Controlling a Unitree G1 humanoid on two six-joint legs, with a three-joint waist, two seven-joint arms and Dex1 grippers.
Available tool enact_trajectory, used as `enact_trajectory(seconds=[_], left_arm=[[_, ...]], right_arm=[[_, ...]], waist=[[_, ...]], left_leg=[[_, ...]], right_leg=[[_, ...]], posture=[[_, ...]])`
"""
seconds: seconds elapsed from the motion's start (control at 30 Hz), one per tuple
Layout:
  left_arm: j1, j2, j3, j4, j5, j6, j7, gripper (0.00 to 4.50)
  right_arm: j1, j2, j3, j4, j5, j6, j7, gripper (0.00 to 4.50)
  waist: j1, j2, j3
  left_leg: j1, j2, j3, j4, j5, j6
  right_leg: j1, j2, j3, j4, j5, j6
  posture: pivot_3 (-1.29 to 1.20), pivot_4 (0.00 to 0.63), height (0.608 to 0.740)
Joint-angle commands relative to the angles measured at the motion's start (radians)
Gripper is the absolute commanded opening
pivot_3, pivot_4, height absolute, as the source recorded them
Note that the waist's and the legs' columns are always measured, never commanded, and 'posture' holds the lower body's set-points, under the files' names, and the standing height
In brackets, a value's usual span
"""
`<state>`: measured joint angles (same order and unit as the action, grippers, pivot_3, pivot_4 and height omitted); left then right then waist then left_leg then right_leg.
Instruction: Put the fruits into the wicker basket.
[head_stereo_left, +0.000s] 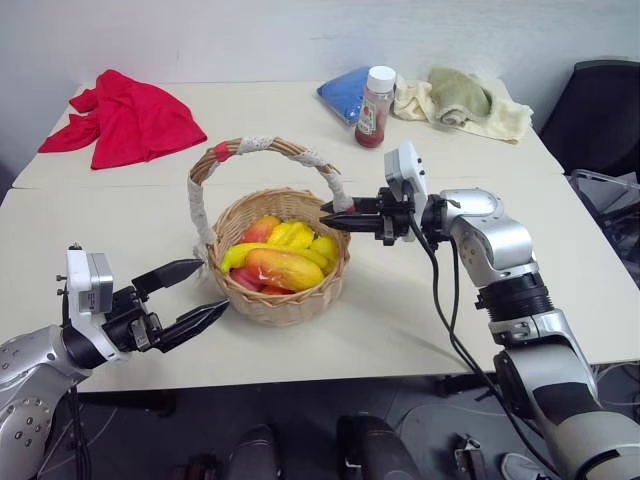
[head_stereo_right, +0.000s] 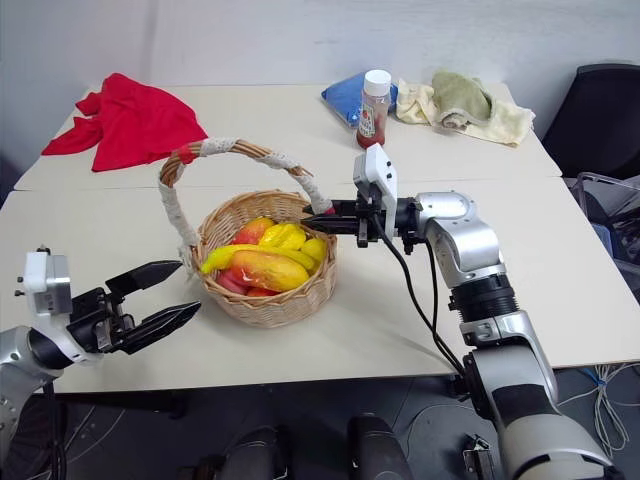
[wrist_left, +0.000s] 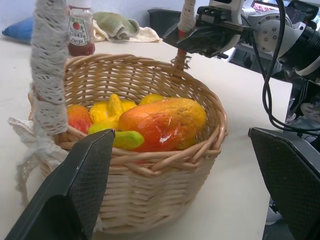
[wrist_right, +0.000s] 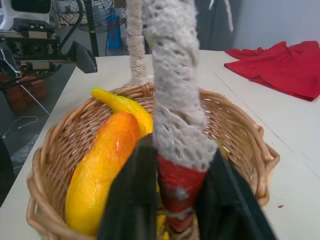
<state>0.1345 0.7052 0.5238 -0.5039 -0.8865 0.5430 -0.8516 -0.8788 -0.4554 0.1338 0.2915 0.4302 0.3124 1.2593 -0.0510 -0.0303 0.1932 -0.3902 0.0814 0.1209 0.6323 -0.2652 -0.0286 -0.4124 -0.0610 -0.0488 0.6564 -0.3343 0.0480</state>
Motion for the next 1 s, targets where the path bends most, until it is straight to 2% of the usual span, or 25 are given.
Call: enact_trajectory(seconds=[0.03, 0.17, 0.27, 0.47, 0.63, 0.77, 0.87, 0.93, 0.97, 1.0], left_arm=[[-0.035, 0.002, -0.033, -0.006, -0.003, -0.02, -0.013, 4.5], [-0.099, 0.0, -0.092, 0.034, 0.01, -0.024, -0.031, 4.5], [-0.158, -0.004, -0.147, 0.085, 0.033, -0.035, -0.057, 4.5], [-0.261, -0.005, -0.227, 0.185, 0.07, -0.057, -0.118, 4.5], [-0.37, -0.028, -0.301, 0.282, 0.115, -0.089, -0.17, 4.5], [-0.422, -0.045, -0.327, 0.328, 0.134, -0.109, -0.198, 4.5], [-0.439, -0.049, -0.339, 0.345, 0.15, -0.124, -0.217, 4.5], [-0.448, -0.041, -0.342, 0.358, 0.166, -0.137, -0.234, 4.5], [-0.451, -0.037, -0.338, 0.365, 0.173, -0.142, -0.239, 4.5], [-0.452, -0.034, -0.331, 0.371, 0.178, -0.145, -0.241, 4.5]], right_arm=[[0.055, -0.063, -0.062, -0.096, 0.022, 0.027, 0.002, 0.15], [0.151, -0.102, -0.188, -0.292, 0.154, 0.131, -0.069, 0.15], [0.238, -0.121, -0.365, -0.444, 0.283, 0.256, -0.238, 0.15], [0.398, -0.197, -0.616, -0.574, 0.336, 0.32, -0.455, 0.15], [0.428, -0.216, -0.653, -0.428, 0.155, 0.123, -0.56, 0.15], [0.4, -0.21, -0.614, -0.226, 0.009, -0.043, -0.64, 0.15], [0.363, -0.182, -0.614, -0.096, 0.0, -0.082, -0.668, 0.15], [0.352, -0.17, -0.607, -0.047, 0.001, -0.107, -0.657, 0.87], [0.351, -0.171, -0.604, -0.035, 0.005, -0.11, -0.64, 1.02], [0.352, -0.176, -0.602, -0.021, -0.001, -0.125, -0.632, 1.37]], waist=[[0.003, 0.0, 0.0], [0.015, 0.0, 0.0], [0.021, 0.0, 0.0], [0.024, 0.0, 0.0], [0.02, 0.0, 0.0], [0.017, 0.0, 0.0], [0.017, 0.0, 0.0], [0.014, 0.001, 0.0], [0.014, 0.001, 0.0], [0.014, 0.001, 0.0]], left_leg=[[0.0, 0.0, 0.0, 0.0, 0.0, 0.0], [0.0, 0.0, 0.0, 0.0, 0.0, 0.0], [0.0, 0.0, 0.0, 0.0, 0.0, 0.0], [0.0, -0.001, 0.0, 0.0, 0.0, 0.0], [0.0, -0.002, 0.001, 0.0, 0.001, 0.001], [0.001, -0.004, 0.003, 0.0, 0.001, -0.001], [0.001, -0.004, 0.004, 0.0, 0.005, -0.007], [0.001, -0.003, 0.004, 0.0, 0.006, -0.008], [0.001, -0.003, 0.004, 0.0, 0.006, -0.008], [0.001, -0.003, 0.004, 0.0, 0.006, -0.008]], right_leg=[[0.0, 0.0, 0.0, 0.0, 0.0, 0.0], [0.0, 0.0, 0.0, 0.0, 0.0, 0.0], [0.0, 0.0, 0.0, 0.0, 0.0, 0.0], [0.0, 0.001, 0.0, -0.001, 0.0, 0.0], [0.0, 0.001, 0.001, -0.001, 0.0, 0.001], [0.0, 0.003, 0.002, 0.0, 0.001, 0.001], [-0.001, 0.004, 0.003, 0.0, 0.0, 0.001], [-0.001, 0.004, 0.003, 0.0, 0.0, 0.001], [-0.001, 0.005, 0.004, 0.0, 0.0, 0.001], [-0.001, 0.005, 0.004, 0.0, 0.0, 0.001]], posture=[[0.0, 0.15, 0.74], [0.0, 0.15, 0.74], [0.0, 0.15, 0.74], [0.0, 0.15, 0.74], [0.0, 0.15, 0.74], [0.0, 0.15, 0.74], [0.0, 0.15, 0.74], [0.0, 0.15, 0.74], [0.0, 0.15, 0.74], [0.0, 0.15, 0.74]])
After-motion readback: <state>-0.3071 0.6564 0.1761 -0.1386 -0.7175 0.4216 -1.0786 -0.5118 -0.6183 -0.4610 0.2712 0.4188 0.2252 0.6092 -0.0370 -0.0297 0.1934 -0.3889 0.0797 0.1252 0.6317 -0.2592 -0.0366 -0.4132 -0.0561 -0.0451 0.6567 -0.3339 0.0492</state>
